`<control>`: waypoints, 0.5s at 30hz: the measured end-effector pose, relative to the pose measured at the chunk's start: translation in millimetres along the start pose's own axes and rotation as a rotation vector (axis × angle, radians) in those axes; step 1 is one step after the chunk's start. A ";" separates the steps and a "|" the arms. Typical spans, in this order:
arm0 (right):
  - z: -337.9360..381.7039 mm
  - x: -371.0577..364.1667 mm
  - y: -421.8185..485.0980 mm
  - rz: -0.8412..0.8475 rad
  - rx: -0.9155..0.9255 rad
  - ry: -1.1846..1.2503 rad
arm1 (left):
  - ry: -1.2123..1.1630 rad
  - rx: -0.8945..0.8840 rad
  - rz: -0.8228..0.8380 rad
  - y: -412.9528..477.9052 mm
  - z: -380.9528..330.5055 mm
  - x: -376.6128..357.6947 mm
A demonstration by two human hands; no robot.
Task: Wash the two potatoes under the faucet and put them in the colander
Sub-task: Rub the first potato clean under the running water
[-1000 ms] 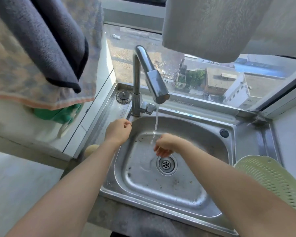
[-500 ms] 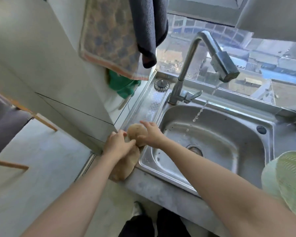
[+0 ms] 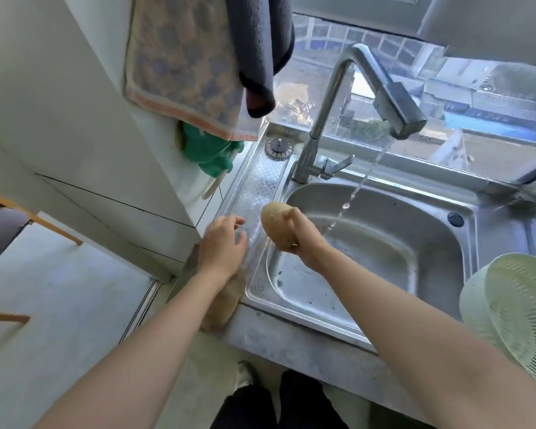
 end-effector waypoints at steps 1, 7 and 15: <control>0.9 14.7 -2.2 -0.013 -0.032 0.052 | -0.035 -0.036 -0.003 5.5 -15.3 -5.6; 3.6 91.7 -5.9 -0.107 -0.101 0.128 | -0.550 0.260 0.260 19.7 -93.6 -78.7; 18.6 113.3 5.0 -0.230 0.090 0.013 | -1.356 0.758 0.216 39.6 -152.4 -152.2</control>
Point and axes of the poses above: each hand's wrist, its own y-axis towards the middle knuckle, its own x-axis out of the back of the hand, z = x × y, the point moved 5 cm from there along y, towards the middle knuckle
